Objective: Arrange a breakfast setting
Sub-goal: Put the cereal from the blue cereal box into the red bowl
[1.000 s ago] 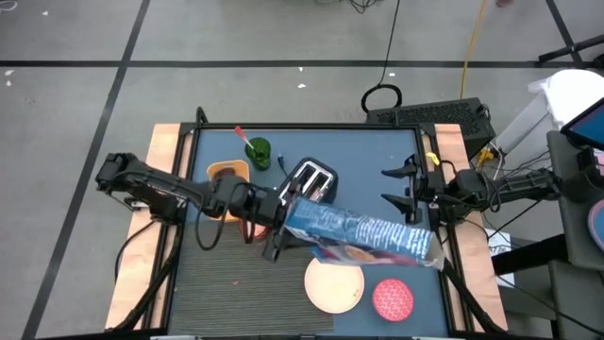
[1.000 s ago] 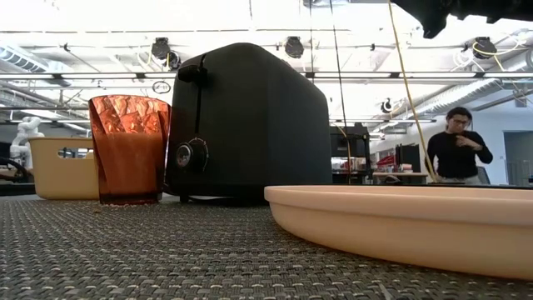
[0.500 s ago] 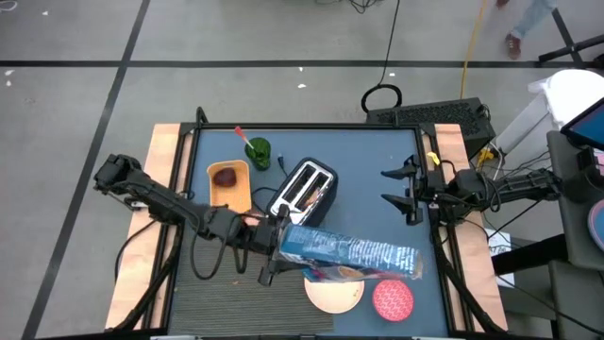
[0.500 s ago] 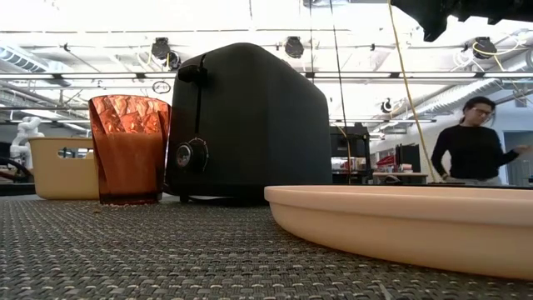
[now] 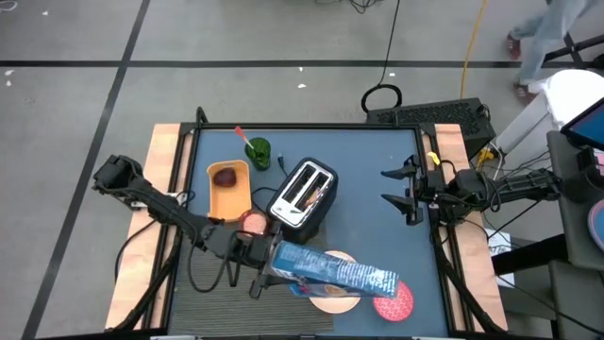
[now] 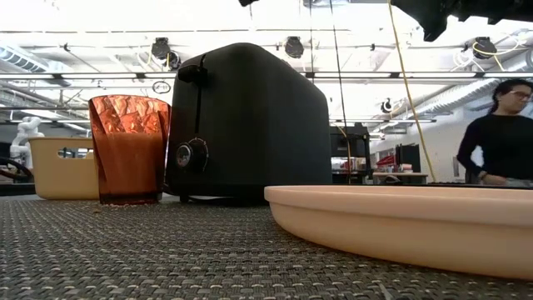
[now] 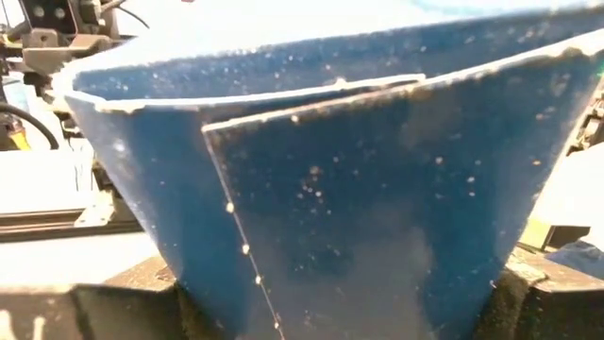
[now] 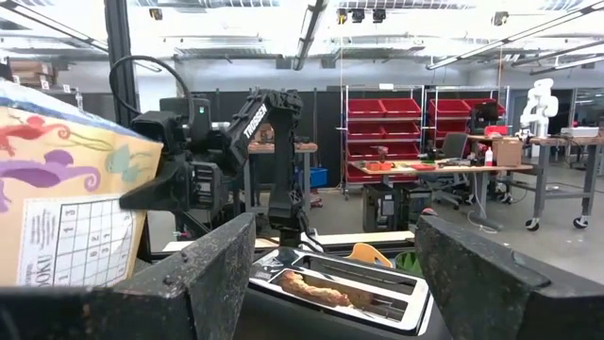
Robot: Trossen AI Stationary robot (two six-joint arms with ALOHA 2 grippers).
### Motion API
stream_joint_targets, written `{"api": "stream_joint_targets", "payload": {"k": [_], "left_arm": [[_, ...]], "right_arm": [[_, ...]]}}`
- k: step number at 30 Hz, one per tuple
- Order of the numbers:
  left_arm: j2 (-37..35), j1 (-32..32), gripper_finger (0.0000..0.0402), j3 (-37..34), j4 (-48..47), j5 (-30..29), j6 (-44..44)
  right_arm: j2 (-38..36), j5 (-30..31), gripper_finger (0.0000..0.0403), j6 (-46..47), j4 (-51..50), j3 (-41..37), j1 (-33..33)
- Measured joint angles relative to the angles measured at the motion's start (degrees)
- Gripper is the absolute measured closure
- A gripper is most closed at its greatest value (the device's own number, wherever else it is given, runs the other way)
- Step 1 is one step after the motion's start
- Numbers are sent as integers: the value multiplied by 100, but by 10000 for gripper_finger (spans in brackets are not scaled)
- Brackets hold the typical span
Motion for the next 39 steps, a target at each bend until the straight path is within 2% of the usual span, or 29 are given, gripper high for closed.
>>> {"api": "stream_joint_targets", "payload": {"k": [7, 14, 21, 32, 39], "left_arm": [[280, -11, 112, 0, 96, -4, -171], [772, -8, 112, 0, 614, -4, -449], [1049, -22, 112, 137, 572, -3, -747], [1069, -48, 112, 1008, -957, 20, -762], [1069, 32, 112, 1174, -1112, 4, -791]], "right_arm": [[1, 0, 124, 0, 4, 0, 0], [1, 0, 124, 0, 5, 0, -1], [0, -2, 124, 2, 1, 0, -2], [0, -2, 124, 2, -4, 0, -2], [1, -4, 124, 2, -26, 0, -2]]}}
